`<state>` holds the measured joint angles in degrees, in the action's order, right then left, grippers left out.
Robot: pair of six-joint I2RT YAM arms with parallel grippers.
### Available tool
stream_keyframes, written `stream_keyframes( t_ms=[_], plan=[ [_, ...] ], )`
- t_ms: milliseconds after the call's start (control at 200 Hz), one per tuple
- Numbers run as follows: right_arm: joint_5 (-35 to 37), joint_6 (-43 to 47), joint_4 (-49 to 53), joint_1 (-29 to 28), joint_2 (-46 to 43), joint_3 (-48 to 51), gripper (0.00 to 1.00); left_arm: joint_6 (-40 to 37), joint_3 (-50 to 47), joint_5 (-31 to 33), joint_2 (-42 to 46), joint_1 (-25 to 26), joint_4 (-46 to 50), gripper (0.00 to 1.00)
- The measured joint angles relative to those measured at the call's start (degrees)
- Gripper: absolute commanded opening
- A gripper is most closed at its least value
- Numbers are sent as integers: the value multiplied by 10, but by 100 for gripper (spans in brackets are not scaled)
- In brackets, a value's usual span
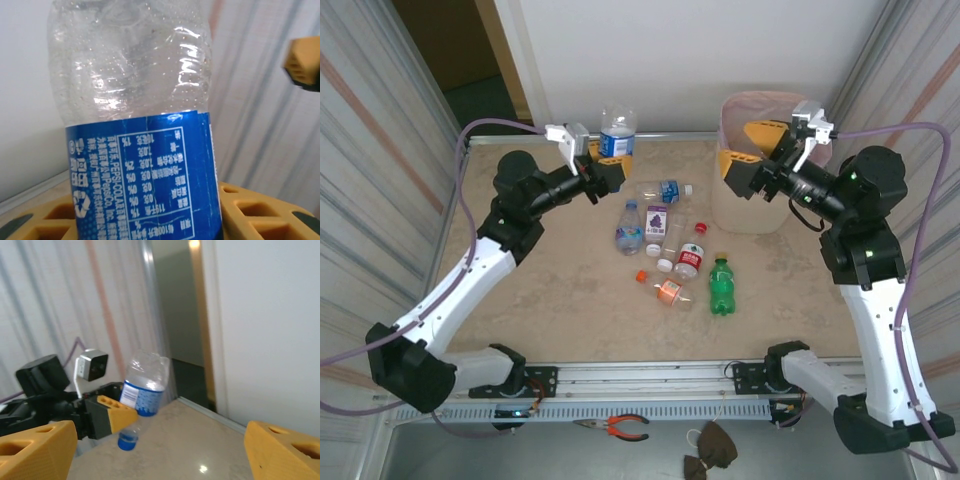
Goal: Put the plastic bottles in the bin
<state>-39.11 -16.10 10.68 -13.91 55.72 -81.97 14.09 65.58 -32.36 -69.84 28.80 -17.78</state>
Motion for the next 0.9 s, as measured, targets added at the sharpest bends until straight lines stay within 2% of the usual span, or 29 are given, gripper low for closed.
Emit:
stream_keyframes(
  t_ms=[376,711,902],
  plan=[
    [-17,3,-65,-97,0,5,89,-66,56,-122,5,89,-2,44],
    [-43,31,-99,-156,0,9,93,-101,105,-187,5,152,-5,44],
    [-78,51,-116,-200,3,12,89,-120,128,-206,5,176,-5,44]
  ],
)
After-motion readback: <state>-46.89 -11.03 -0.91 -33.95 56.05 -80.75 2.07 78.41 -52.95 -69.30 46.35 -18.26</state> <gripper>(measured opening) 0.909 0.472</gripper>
